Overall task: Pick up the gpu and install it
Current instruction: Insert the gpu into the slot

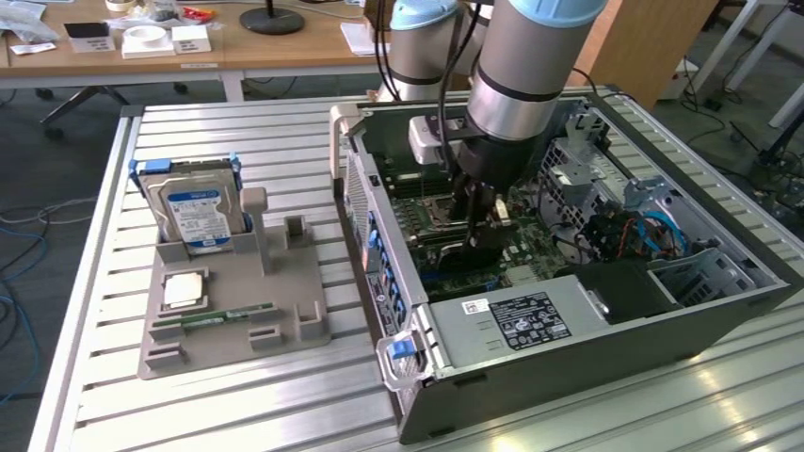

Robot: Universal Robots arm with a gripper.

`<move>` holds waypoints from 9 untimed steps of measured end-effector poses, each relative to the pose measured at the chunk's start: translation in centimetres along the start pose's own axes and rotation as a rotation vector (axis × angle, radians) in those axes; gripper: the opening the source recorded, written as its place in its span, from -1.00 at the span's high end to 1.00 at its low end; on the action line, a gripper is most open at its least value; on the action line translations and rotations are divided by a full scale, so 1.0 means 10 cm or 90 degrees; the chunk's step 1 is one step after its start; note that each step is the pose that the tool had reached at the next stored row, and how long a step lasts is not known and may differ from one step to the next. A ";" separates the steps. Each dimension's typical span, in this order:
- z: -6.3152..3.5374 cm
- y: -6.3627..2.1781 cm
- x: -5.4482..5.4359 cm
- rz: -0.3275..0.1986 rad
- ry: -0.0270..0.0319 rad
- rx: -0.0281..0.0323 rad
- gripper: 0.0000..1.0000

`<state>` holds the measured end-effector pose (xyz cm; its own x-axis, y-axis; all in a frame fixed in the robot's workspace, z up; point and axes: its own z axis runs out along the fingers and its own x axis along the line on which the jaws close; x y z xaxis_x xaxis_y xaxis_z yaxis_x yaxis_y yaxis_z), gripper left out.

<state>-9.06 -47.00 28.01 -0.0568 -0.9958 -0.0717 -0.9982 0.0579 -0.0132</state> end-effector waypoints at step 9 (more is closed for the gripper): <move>0.000 0.000 0.00 -0.024 -0.0015 -0.0018 -0.15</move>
<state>-9.06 -47.00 28.01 -0.0193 -0.9971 -0.0735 -0.9997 0.0203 -0.0131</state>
